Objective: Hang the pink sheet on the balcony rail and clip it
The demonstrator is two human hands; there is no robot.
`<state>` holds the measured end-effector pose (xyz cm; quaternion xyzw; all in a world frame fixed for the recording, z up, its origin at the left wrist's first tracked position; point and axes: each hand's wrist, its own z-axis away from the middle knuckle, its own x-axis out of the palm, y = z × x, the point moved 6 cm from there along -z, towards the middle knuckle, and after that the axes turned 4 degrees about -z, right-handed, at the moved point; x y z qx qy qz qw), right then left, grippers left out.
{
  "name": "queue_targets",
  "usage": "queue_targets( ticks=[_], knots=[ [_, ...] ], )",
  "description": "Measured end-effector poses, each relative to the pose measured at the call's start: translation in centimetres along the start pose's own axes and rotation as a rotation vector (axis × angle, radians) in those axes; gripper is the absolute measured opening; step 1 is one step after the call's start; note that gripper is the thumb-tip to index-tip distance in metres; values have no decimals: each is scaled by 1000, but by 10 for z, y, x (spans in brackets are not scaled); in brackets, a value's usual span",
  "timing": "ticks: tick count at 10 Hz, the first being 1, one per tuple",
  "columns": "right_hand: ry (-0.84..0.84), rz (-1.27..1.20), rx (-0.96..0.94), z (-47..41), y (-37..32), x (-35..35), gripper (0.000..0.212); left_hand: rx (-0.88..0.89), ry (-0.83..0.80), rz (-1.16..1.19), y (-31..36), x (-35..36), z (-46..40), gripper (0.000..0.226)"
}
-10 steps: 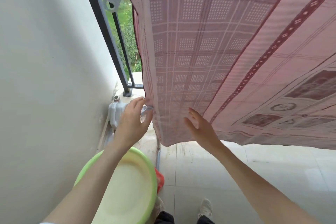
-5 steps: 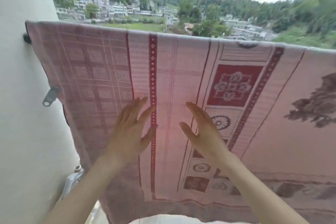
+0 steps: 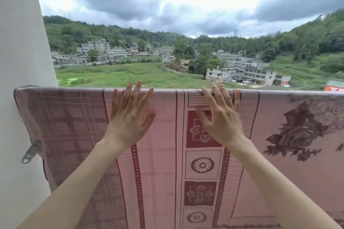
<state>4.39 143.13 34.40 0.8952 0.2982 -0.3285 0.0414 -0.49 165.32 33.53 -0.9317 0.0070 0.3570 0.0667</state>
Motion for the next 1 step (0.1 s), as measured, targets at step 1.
queue_targets(
  ticks=[1],
  knots=[
    [10,-25,22,-4,3,-3,59,3,56,-19,-3,1,-2,63]
  ],
)
